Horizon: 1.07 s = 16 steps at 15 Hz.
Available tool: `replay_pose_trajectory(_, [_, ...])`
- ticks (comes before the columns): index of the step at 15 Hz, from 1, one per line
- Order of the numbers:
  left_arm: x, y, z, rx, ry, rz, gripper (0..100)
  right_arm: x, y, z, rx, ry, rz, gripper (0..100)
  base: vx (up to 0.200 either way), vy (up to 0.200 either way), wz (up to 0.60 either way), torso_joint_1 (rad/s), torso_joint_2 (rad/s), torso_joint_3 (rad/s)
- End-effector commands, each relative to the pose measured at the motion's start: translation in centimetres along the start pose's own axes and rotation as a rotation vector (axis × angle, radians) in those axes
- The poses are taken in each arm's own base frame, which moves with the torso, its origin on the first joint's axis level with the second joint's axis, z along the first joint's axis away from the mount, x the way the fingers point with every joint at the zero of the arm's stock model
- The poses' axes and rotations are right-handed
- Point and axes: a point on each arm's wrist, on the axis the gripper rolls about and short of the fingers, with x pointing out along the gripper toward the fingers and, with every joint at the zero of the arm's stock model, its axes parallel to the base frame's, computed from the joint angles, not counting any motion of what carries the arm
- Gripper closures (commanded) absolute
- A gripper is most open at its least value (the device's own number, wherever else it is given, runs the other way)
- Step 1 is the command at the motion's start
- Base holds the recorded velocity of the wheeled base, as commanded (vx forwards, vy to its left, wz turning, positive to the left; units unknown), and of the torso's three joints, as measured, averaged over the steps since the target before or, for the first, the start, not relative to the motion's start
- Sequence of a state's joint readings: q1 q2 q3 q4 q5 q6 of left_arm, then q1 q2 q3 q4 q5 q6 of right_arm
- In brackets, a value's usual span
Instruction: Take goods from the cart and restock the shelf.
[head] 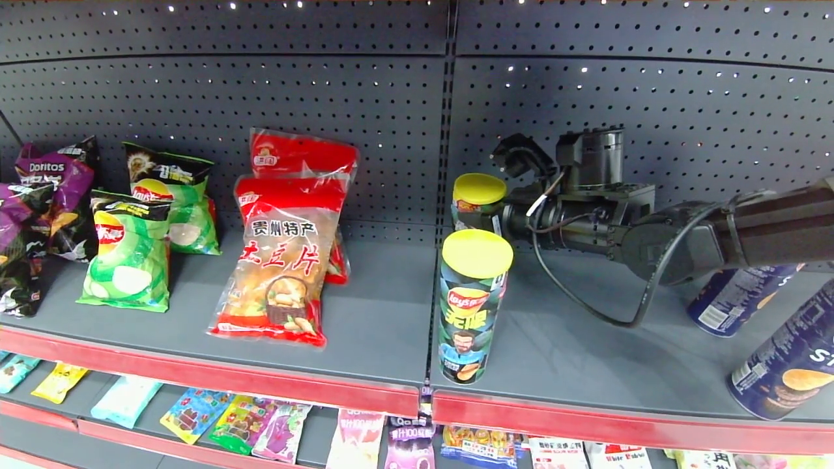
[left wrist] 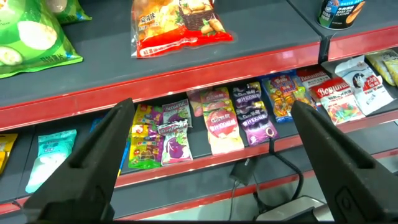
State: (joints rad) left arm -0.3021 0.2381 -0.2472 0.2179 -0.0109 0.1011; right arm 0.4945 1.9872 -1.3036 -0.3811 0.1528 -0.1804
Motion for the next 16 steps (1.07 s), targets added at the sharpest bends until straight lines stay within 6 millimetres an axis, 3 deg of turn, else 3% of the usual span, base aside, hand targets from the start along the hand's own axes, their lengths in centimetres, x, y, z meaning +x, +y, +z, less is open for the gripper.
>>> replay_pose_trajectory(1, [0.0, 0.0, 0.0, 0.0, 0.0, 0.0, 0, -0.1, 0.1, 0.0, 0.0, 0.004, 0.002, 100, 0.0, 0.0, 0.0, 0.0, 0.0, 0.0])
replay_pose_trajectory(2, [0.0, 0.0, 0.0, 0.0, 0.0, 0.0, 0, -0.1, 0.1, 0.0, -0.002, 0.004, 0.001, 0, 0.0, 0.0, 0.0, 0.0, 0.0, 0.0])
replay_pose_trajectory(9, [-0.1, 0.0, -0.1, -0.001, -0.009, 0.003, 0, -1.3, 0.4, 0.4, -0.003, -0.003, 0.001, 0, 0.0, 0.0, 0.0, 0.0, 0.0, 0.0])
replay_pose_trajectory(12, [-0.1, 0.0, -0.2, 0.0, -0.005, 0.001, 0, -2.9, 0.7, 0.1, -0.001, 0.01, -0.003, 0, 0.0, 0.0, 0.0, 0.0, 0.0, 0.0])
replay_pose_trajectory(16, [0.2, 0.0, -0.2, 0.0, 0.013, -0.012, 0, -6.6, 1.1, -0.4, 0.02, 0.03, -0.04, 0, 0.0, 0.0, 0.0, 0.0, 0.0, 0.0])
